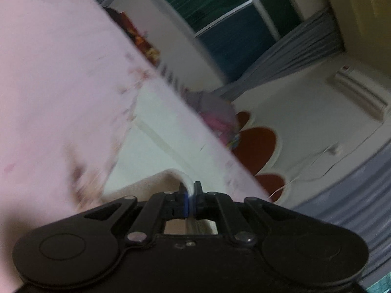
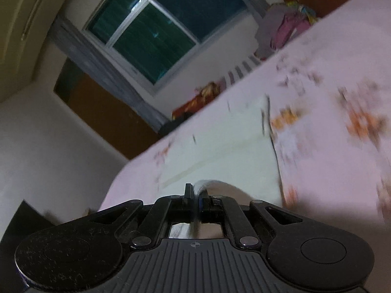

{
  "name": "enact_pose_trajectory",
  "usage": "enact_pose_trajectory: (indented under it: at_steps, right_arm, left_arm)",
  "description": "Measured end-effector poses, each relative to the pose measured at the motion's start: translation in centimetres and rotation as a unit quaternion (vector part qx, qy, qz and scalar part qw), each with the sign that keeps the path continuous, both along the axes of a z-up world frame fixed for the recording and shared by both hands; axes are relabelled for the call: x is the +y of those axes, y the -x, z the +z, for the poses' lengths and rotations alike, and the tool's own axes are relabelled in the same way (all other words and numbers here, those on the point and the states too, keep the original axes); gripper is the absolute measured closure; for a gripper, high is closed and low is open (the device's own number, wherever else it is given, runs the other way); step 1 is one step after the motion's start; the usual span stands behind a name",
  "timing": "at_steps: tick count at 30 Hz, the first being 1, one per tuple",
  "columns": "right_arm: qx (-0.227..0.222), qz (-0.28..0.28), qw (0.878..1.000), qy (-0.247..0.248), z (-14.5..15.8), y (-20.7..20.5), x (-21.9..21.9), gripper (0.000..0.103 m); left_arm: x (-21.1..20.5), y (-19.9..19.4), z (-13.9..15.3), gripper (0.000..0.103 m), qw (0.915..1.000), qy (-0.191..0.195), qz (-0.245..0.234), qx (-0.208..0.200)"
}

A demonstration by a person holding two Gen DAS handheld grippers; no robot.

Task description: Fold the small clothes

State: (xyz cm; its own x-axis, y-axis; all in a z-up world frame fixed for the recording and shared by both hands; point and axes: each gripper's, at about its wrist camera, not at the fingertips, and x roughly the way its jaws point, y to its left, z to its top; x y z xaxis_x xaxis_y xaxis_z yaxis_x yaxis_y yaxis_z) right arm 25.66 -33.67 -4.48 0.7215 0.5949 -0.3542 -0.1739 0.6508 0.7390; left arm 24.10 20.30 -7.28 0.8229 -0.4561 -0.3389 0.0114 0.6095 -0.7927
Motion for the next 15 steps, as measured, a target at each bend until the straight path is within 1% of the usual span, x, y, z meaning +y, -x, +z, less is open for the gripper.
enact_pose_trajectory:
  at_steps: [2, 4, 6, 8, 11, 12, 14, 15]
  right_arm:
    - [0.006, -0.016, 1.000, -0.010, 0.6, -3.6, 0.1, 0.101]
    - [0.018, -0.029, 0.999, -0.029, 0.6, -7.2, -0.1, 0.101]
    - [0.037, -0.039, 0.997, -0.053, 0.2, -11.2, -0.3, 0.101]
    - [0.056, -0.048, 0.995, -0.068, -0.7, -14.5, -0.7, 0.101]
    - [0.088, -0.056, 0.992, -0.073, -2.6, -20.3, -0.6, 0.101]
    - [0.101, -0.057, 0.990, -0.074, -3.5, -22.0, -0.5, 0.101]
    - [0.127, -0.049, 0.988, -0.074, -5.4, -24.4, 0.0, 0.101]
    - [0.136, -0.048, 0.987, -0.065, -6.1, -25.4, 0.3, 0.101]
  left_arm:
    - [0.0, -3.4, 0.9, 0.100, 0.9999, 0.003, -0.001, -0.012]
    - [-0.4, -6.9, 1.5, 0.100, 0.9999, 0.006, 0.000, -0.015]
    - [-0.1, -10.9, 1.5, 0.100, 0.9999, 0.009, -0.004, -0.013]
    - [0.1, -14.3, 1.0, 0.100, 0.9999, 0.002, -0.009, -0.004]
    - [0.3, -19.6, -0.7, 0.100, 0.9995, -0.007, -0.015, 0.026]
    - [0.4, -20.8, -1.3, 0.100, 0.9992, -0.010, -0.017, 0.036]
    - [0.4, -23.8, -3.0, 0.100, 0.9975, -0.022, -0.022, 0.064]
    - [0.6, -25.1, -3.7, 0.100, 0.9966, -0.023, -0.025, 0.075]
